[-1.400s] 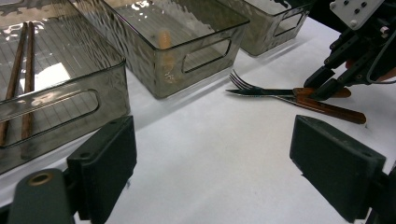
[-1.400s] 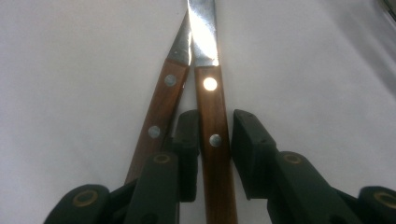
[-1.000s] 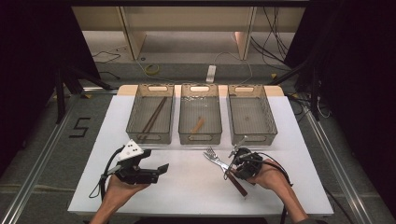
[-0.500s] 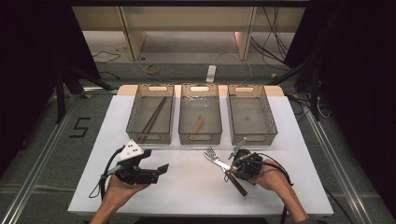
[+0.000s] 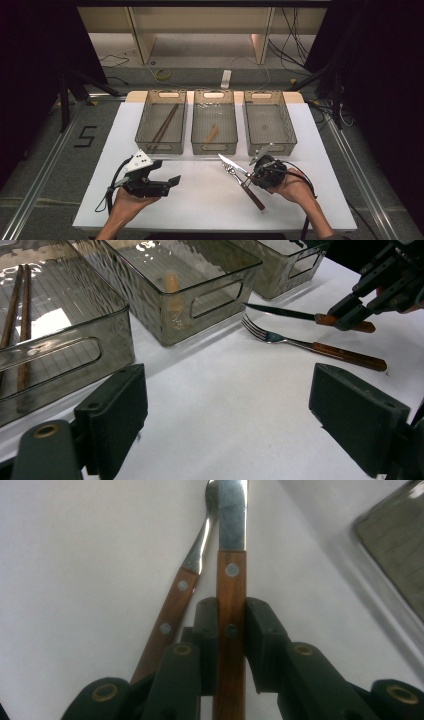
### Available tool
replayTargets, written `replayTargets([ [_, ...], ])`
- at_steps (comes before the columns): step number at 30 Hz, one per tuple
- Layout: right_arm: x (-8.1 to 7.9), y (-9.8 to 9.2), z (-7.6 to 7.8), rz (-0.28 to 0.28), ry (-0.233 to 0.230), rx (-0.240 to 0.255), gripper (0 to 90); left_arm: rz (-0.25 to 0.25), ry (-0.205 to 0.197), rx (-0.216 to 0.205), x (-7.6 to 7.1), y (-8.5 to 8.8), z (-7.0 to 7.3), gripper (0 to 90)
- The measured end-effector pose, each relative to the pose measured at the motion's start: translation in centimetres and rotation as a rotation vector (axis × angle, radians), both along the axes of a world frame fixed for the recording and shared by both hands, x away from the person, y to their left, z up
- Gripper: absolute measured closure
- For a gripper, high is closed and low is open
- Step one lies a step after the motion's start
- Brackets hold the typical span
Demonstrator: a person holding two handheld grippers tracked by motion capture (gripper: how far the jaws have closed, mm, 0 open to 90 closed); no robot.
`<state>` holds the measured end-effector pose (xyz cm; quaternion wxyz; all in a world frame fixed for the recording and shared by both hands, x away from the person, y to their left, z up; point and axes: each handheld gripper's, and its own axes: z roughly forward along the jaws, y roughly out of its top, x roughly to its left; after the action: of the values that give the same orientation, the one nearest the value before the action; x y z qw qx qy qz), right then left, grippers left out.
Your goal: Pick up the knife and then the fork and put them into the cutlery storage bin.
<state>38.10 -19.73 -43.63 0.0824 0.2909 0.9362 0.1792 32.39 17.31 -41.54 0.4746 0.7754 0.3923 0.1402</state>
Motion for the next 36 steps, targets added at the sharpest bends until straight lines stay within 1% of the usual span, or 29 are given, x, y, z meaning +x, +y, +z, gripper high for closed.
replayTargets([
  [2,0.1,-0.1,0.3,-0.003,-0.009,0.012,77.1,-0.001,-0.003,0.001,0.0,0.0,0.0,15.3],
  [4,0.1,-0.3,0.6,-0.004,-0.018,0.04,77.1,0.003,-0.007,-0.002,0.0,0.0,0.0,15.3],
  [7,0.2,-0.6,1.1,-0.003,-0.031,0.064,77.1,0.011,-0.014,-0.005,0.0,0.2,0.0,15.3],
  [10,0.5,-0.9,1.5,-0.015,-0.056,0.062,77.1,0.017,-0.021,-0.007,0.0,0.3,0.0,15.4],
  [13,0.8,-1.3,2.0,-0.034,-0.065,0.079,77.1,0.022,-0.023,-0.006,0.1,0.4,-0.1,15.3],
  [14,1.1,-1.5,2.1,-0.033,-0.074,0.086,77.1,0.027,-0.026,-0.007,0.2,0.5,-0.1,15.3],
  [18,1.8,-1.9,2.9,-0.061,-0.099,0.109,77.1,0.037,-0.038,-0.016,0.2,0.7,-0.1,15.3],
  [21,2.4,-2.2,3.4,-0.08,-0.117,0.128,77.1,0.041,-0.026,-0.037,0.3,0.9,-0.2,15.3],
  [26,3.6,-2.4,4.3,-0.109,-0.142,0.15,77.1,0.049,-0.027,-0.041,0.4,1.0,-0.2,15.3],
  [31,4.5,-2.3,5.3,-0.123,-0.171,0.167,77.0,0.053,-0.031,-0.03,0.4,1.0,-0.2,15.3],
  [34,5.1,-2.2,5.6,-0.137,-0.179,0.172,77.1,0.06,-0.031,-0.035,0.4,1.1,-0.2,15.3],
  [36,5.5,-2.2,5.8,-0.155,-0.174,0.187,77.1,0.061,-0.036,-0.036,0.4,1.2,-0.1,15.3],
])
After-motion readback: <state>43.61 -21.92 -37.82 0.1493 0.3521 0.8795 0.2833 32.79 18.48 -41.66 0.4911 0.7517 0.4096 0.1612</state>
